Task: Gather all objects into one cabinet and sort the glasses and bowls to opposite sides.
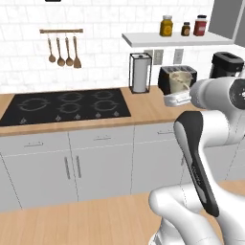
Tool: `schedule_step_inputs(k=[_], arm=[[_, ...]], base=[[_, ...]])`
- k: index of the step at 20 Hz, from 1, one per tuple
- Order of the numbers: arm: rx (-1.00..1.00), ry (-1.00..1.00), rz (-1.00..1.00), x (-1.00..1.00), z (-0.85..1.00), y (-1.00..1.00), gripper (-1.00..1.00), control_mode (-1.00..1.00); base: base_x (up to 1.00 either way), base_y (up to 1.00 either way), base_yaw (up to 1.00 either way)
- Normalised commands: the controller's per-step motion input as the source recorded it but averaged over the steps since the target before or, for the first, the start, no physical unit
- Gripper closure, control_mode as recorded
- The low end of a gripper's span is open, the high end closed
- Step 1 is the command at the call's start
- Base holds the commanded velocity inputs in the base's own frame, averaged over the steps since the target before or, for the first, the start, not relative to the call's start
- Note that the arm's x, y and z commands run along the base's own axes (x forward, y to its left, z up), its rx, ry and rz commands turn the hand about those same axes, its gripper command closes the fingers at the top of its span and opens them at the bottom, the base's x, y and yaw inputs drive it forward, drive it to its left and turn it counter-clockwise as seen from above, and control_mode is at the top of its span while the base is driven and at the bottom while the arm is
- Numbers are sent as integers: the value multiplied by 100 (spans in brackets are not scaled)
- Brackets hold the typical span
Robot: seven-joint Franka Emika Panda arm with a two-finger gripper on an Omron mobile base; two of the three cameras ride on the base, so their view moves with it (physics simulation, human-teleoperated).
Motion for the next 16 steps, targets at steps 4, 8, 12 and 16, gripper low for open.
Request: schedule_step_inputs(k=[4, 8, 12, 16], arm=[[0, 0, 0, 0, 0, 0, 100, 100], [0, 0, 0, 0, 0, 0, 100, 100], [0, 0, 0, 0, 0, 0, 100, 100], [0, 0, 0, 0, 0, 0, 100, 100]], base=[[-7, -100, 3], [-12, -100, 3], [11, -90, 7], [100, -77, 15]])
